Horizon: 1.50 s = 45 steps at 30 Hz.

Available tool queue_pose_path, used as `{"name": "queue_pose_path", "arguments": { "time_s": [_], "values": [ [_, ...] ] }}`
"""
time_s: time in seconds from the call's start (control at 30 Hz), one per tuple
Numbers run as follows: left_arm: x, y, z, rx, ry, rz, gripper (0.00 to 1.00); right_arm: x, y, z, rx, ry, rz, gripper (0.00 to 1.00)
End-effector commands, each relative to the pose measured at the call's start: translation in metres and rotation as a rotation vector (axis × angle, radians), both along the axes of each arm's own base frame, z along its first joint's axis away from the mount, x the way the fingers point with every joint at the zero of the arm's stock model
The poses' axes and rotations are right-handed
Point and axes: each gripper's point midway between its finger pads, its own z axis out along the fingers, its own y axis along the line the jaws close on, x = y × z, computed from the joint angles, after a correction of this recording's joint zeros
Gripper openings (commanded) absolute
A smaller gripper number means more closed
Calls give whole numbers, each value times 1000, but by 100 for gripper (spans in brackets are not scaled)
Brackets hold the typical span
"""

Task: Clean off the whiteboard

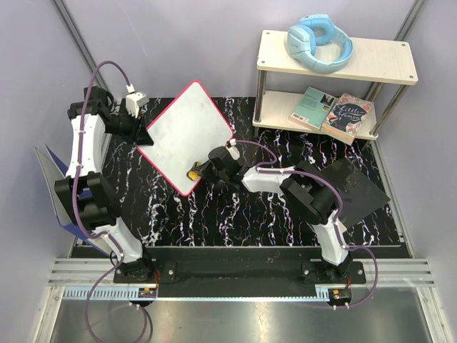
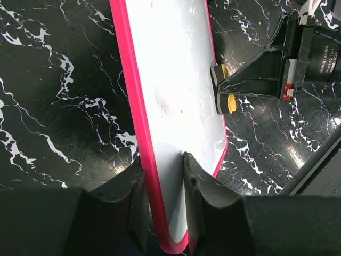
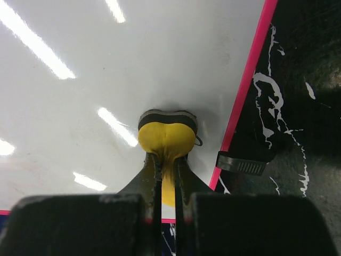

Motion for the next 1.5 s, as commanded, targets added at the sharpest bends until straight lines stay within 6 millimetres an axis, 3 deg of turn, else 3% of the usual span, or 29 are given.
{"name": "queue_pose_path", "arguments": {
  "time_s": [0.0,0.17,0.43,0.77,0.93,1.07,1.27,1.4,1.47],
  "values": [
    [19,-5,16,30,-132,-65,0,-74,40,-35,96,207,155,0],
    [20,-5,16,31,-132,-67,0,-82,51,-32,203,274,131,0],
    [18,-6,16,32,-131,-72,0,-80,42,-21,262,306,42,0],
    [18,-6,18,26,-129,-68,0,-82,24,-29,225,303,-9,0],
    [17,-4,17,40,-129,-69,0,-59,20,-9,198,191,-21,0],
    [17,-3,15,44,-124,-69,0,-47,33,29,196,88,42,0],
    [16,-4,13,33,-113,-70,0,-39,50,61,176,-12,120,0],
    [16,-3,13,38,-113,-69,0,-32,47,57,163,-11,94,0],
    [16,-2,14,46,-119,-69,0,-28,36,45,152,22,53,0]
  ]
}}
